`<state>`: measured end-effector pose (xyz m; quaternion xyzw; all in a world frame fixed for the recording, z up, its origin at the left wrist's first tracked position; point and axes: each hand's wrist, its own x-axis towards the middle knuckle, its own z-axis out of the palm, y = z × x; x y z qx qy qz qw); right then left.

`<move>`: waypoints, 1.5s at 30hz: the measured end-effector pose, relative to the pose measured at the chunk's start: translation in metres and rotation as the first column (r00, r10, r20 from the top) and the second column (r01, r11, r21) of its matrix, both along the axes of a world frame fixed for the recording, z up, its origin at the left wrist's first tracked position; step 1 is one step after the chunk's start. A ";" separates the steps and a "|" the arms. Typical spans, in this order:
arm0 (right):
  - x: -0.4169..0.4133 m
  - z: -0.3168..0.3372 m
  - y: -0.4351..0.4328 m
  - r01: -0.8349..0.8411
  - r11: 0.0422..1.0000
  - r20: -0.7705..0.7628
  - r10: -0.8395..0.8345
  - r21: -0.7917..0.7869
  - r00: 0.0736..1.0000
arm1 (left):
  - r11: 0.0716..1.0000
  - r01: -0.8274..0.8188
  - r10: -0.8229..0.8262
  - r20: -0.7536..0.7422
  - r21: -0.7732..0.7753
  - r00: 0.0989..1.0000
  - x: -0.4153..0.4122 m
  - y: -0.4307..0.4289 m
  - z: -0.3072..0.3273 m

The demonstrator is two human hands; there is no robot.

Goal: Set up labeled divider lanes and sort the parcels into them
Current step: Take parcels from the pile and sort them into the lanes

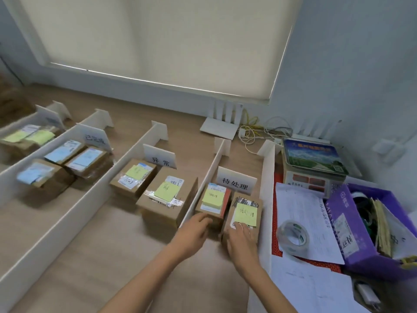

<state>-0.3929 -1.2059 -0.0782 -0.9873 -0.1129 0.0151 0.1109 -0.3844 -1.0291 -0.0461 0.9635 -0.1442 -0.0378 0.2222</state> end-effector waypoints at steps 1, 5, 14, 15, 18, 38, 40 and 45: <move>-0.005 0.003 0.013 -0.037 0.999 0.004 0.037 -0.002 0.999 | 0.999 -0.040 0.040 0.019 -0.004 0.999 -0.009 0.020 0.007; -0.034 0.024 0.088 -0.203 0.979 0.117 0.199 0.022 0.973 | 0.969 -0.244 0.246 0.071 -0.041 0.967 -0.061 0.123 0.028; -0.138 0.063 0.303 -0.554 0.814 0.310 0.489 0.174 0.815 | 0.735 -0.662 0.676 0.101 -0.144 0.729 -0.252 0.357 0.059; -0.153 0.065 0.325 -0.576 0.796 0.311 0.508 0.189 0.804 | 0.708 -0.688 0.704 0.093 -0.160 0.704 -0.275 0.377 0.059; -0.190 0.067 0.382 -0.612 0.759 0.281 0.551 0.222 0.786 | 0.632 -0.743 0.770 0.072 -0.218 0.634 -0.334 0.428 0.060; -0.179 0.064 0.738 -0.737 0.601 0.150 0.734 0.311 0.662 | 0.303 -0.875 0.952 0.085 -0.379 0.293 -0.396 0.736 0.070; -0.163 0.070 0.784 -0.725 0.596 0.147 0.729 0.344 0.669 | 0.300 -0.878 0.954 0.094 -0.373 0.287 -0.384 0.778 0.077; -0.133 0.089 0.895 -0.745 0.581 0.163 0.742 0.329 0.651 | 0.289 -0.861 0.957 0.102 -0.419 0.272 -0.358 0.870 0.095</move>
